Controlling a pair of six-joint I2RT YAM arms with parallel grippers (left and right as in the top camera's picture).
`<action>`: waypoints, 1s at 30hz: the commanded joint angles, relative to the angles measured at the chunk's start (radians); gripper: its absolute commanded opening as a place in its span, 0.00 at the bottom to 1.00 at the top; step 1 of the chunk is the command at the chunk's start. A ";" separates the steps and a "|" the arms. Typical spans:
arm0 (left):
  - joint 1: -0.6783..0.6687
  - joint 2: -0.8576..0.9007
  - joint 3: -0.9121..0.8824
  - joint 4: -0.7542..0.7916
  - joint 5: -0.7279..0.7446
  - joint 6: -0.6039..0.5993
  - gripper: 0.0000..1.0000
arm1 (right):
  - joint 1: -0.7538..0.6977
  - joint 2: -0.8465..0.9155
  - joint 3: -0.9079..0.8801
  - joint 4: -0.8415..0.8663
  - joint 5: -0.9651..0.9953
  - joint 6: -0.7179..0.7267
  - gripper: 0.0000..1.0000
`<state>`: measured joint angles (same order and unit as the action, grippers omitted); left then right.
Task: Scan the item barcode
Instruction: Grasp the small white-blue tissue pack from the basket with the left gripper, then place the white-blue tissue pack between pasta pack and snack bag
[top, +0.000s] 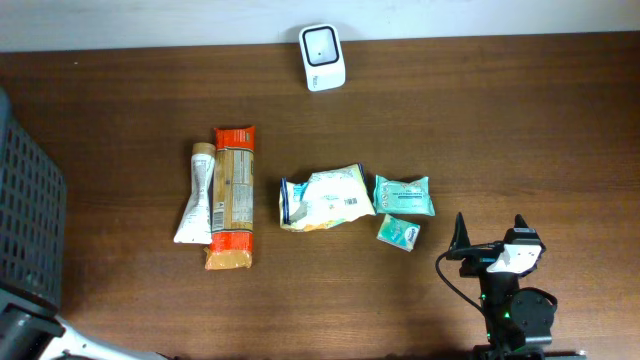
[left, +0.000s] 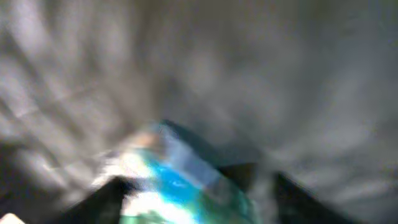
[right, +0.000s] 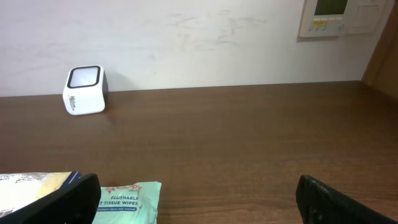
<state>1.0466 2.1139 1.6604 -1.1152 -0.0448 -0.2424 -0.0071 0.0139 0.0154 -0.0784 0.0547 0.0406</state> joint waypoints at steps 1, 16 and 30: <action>0.006 0.027 -0.009 0.004 -0.023 0.012 0.40 | -0.006 -0.007 -0.004 -0.009 0.009 -0.007 0.99; -0.023 0.023 0.977 -0.410 0.254 0.062 0.00 | -0.006 -0.007 -0.004 -0.009 0.009 -0.007 0.99; -0.909 0.064 1.232 -0.573 0.311 0.458 0.00 | -0.006 -0.007 -0.004 -0.009 0.009 -0.007 0.99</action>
<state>0.2882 2.1418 2.8853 -1.6730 0.2733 0.0845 -0.0071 0.0139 0.0154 -0.0784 0.0547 0.0406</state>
